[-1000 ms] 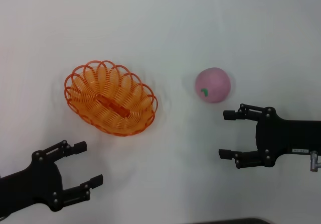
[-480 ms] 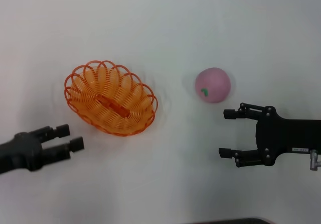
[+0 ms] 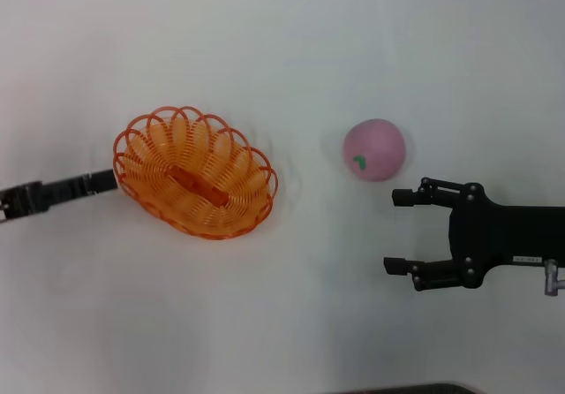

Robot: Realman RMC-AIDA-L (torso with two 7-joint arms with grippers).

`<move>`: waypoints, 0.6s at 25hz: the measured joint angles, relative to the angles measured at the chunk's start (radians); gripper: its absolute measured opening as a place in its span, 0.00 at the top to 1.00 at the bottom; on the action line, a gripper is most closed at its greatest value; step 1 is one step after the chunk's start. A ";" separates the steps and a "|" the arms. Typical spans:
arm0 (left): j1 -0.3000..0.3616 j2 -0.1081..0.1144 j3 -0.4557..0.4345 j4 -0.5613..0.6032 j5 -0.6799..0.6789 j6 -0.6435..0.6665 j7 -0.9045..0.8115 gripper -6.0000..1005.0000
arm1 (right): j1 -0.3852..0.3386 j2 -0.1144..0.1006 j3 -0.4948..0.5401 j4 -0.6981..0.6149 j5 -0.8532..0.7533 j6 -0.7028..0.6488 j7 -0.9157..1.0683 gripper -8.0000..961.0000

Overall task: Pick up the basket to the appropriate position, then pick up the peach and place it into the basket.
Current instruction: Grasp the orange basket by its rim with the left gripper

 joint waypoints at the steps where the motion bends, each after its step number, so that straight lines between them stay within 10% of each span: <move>1: -0.006 0.000 0.003 0.009 0.002 -0.011 -0.006 0.22 | 0.001 0.000 0.000 0.000 0.000 -0.001 0.000 0.05; 15: -0.023 -0.053 0.217 0.249 0.023 -0.190 -0.030 0.23 | 0.004 0.000 -0.002 -0.002 0.000 -0.003 0.000 0.05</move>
